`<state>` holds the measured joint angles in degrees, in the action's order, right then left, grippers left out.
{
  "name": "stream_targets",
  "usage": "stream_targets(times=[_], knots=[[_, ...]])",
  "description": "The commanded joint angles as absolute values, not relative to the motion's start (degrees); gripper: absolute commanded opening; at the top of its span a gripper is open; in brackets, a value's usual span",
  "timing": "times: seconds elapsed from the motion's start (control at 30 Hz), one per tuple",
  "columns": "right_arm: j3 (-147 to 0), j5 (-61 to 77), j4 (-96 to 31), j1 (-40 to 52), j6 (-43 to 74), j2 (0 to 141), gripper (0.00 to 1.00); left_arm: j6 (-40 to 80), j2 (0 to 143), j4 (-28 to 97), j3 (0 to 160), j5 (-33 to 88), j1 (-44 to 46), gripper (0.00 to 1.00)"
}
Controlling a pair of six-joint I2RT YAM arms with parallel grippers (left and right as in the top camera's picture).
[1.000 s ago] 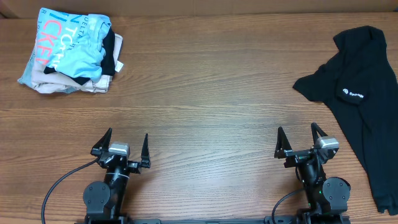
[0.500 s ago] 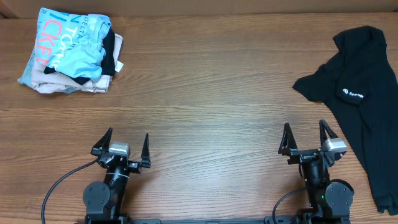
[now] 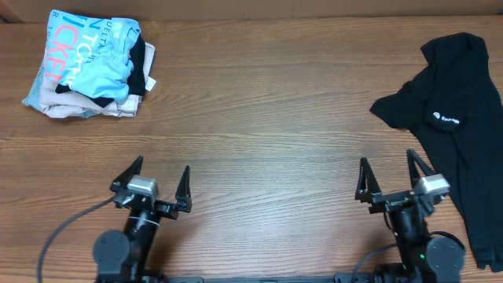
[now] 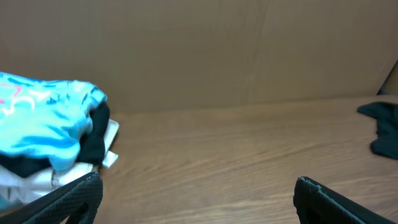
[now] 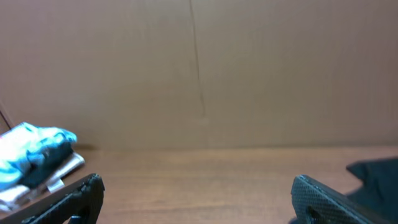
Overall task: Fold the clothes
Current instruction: 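Reach the right gripper to the black shirt and grasp it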
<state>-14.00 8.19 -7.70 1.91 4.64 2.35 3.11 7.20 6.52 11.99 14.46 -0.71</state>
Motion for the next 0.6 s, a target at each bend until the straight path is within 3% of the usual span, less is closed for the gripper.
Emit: stream_targets(times=[0.0,0.57], knots=[[-21.23,8.58,-10.5,2.17,4.43,6.22,1.0,2.44,14.06,8.4,20.51,17.41,-0.4,1.0],[-64.31,8.64,-41.95,2.17,4.21,51.72,1.0,-5.23,63.61,42.19,73.34,21.02,-0.38,1.0]])
